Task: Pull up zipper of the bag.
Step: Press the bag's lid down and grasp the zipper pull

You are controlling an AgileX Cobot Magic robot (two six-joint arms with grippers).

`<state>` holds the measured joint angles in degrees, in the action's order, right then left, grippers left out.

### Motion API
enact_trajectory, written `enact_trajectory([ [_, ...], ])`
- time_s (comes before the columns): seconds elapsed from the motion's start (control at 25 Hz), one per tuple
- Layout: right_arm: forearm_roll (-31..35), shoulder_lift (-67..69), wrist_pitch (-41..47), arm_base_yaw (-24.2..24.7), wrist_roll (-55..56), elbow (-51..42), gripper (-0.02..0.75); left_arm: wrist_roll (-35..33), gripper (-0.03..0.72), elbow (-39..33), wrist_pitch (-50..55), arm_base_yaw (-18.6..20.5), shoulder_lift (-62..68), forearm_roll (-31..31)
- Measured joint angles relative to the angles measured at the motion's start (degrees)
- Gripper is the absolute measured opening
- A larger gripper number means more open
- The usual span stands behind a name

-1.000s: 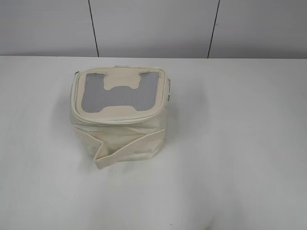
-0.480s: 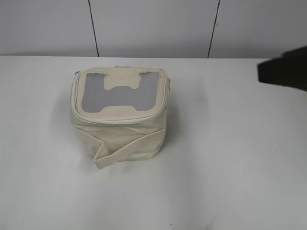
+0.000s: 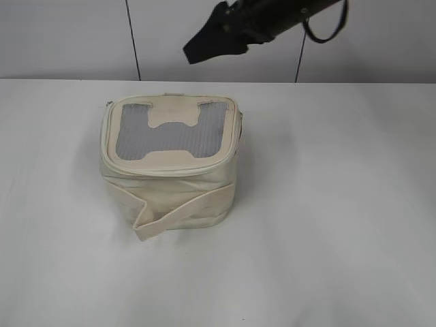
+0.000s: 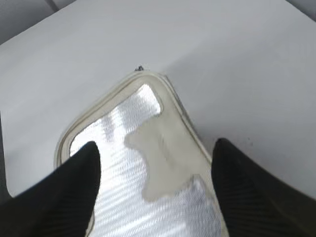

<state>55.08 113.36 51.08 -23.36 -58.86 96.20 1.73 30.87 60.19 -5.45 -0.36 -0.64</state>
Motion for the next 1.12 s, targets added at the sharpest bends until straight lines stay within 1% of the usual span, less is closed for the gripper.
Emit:
enact_trajectory([
  [0.08, -0.06, 7.42, 3.14, -0.88, 0.74, 9.09, 0.548, 0.00, 0.239, 0.00, 0.00, 0.00, 0.00, 0.00],
  [0.2, -0.26, 15.36, 6.50, -1.71, 3.10, 19.30, 0.548, 0.00, 0.239, 0.00, 0.00, 0.00, 0.00, 0.00],
  [0.32, -0.31, 20.67, 8.19, -2.82, 4.63, 25.80, 0.547, 0.00, 0.239, 0.00, 0.00, 0.00, 0.00, -0.02],
  [0.48, -0.31, 24.96, 8.68, -4.81, 5.51, 29.93, 0.538, 0.00, 0.239, 0.00, 0.00, 0.00, 0.00, -0.07],
  [0.6, -1.65, 26.08, 7.57, -6.70, 5.62, 30.08, 0.533, 0.00, 0.239, 0.00, 0.00, 0.00, 0.00, -0.07],
  [0.68, -2.60, 26.41, 6.18, -7.78, 5.62, 30.15, 0.511, 0.00, 0.239, 0.00, 0.00, 0.00, 0.08, -0.07],
  [0.8, -3.46, 27.26, 4.69, -8.67, 5.62, 30.27, 0.428, 0.00, 0.239, 0.00, 0.00, 0.00, 1.38, -0.19],
  [0.92, -4.19, 28.27, 4.12, -8.82, 5.69, 30.44, 0.255, 0.00, 0.239, 0.06, -0.34, 0.00, 4.37, -0.25],
  [1.0, -4.46, 28.32, 4.18, -8.82, 5.75, 30.55, 0.117, -0.76, 0.239, 0.59, -1.90, 0.00, 7.67, -0.16],
  [1.04, -4.56, 28.32, 4.26, -8.82, 5.85, 30.55, 0.083, -1.73, 0.239, 0.85, -3.80, 0.00, 9.93, 0.19],
  [1.08, -4.52, 28.38, 4.26, -8.82, 5.92, 30.55, 0.078, -2.99, 0.239, 1.23, -6.50, 0.00, 12.49, 0.97],
  [1.12, -4.57, 28.38, 4.26, -8.82, 5.98, 30.55, 0.078, -4.40, 0.239, 1.53, -10.11, 0.00, 15.02, 3.10],
])
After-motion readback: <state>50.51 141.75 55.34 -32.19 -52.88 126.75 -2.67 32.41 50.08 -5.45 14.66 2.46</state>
